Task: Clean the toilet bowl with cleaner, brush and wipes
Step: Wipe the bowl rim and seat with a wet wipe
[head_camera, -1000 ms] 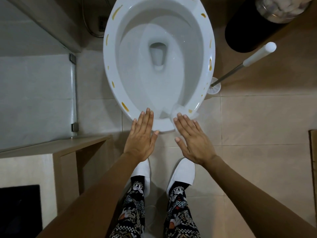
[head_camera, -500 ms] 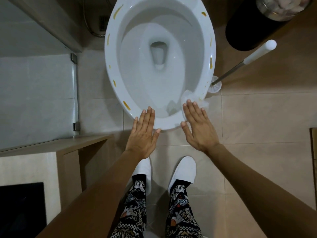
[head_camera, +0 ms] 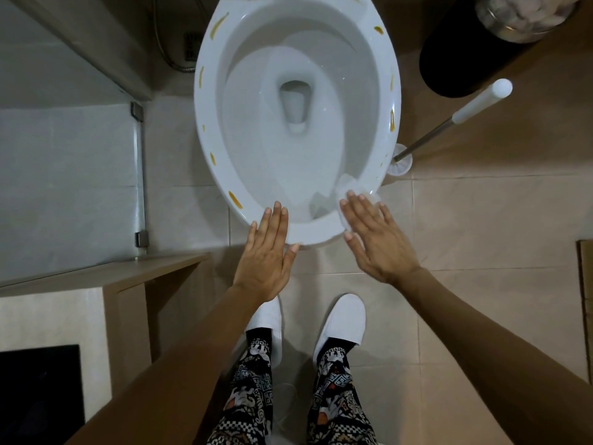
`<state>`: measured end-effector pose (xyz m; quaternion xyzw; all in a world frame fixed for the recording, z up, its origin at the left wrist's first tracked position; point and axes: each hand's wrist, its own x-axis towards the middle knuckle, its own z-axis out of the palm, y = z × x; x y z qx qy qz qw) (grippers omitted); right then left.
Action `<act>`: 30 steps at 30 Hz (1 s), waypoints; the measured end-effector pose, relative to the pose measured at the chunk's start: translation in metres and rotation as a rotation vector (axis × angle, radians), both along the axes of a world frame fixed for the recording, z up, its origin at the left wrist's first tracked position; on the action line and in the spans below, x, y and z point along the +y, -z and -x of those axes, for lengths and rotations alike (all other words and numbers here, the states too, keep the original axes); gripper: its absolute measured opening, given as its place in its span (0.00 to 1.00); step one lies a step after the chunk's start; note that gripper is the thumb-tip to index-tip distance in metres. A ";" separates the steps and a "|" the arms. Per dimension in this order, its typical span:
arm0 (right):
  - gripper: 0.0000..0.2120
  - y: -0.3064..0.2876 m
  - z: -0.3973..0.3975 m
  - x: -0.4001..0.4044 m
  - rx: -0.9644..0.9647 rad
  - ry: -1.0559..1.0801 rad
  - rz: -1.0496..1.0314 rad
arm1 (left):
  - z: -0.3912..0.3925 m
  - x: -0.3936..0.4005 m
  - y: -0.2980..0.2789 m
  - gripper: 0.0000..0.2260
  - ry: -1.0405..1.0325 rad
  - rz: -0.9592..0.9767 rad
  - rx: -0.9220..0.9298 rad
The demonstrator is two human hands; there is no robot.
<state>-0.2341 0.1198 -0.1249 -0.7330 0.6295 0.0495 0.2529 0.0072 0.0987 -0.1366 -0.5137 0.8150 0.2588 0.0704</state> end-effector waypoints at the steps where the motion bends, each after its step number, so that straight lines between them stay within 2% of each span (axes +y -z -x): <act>1: 0.30 -0.001 0.007 -0.005 0.017 -0.005 0.006 | 0.001 0.000 -0.001 0.29 0.004 -0.001 0.005; 4: 0.30 0.000 0.023 -0.022 0.046 0.000 0.027 | 0.008 -0.002 -0.001 0.28 0.053 0.022 0.026; 9: 0.33 0.005 0.037 -0.053 0.048 0.149 0.034 | 0.035 -0.017 0.006 0.26 0.146 0.076 0.020; 16: 0.33 0.006 0.006 -0.024 -0.098 0.284 0.006 | 0.039 -0.020 0.010 0.26 0.163 0.056 -0.003; 21: 0.31 0.005 -0.004 -0.046 -0.103 0.418 0.007 | 0.040 -0.022 0.008 0.26 0.165 0.049 -0.008; 26: 0.29 0.000 0.007 -0.080 -0.040 0.371 -0.009 | 0.041 -0.022 0.005 0.26 0.158 0.033 -0.005; 30: 0.25 -0.008 0.032 -0.082 0.036 0.226 0.168 | 0.041 -0.022 0.006 0.26 0.158 0.038 -0.015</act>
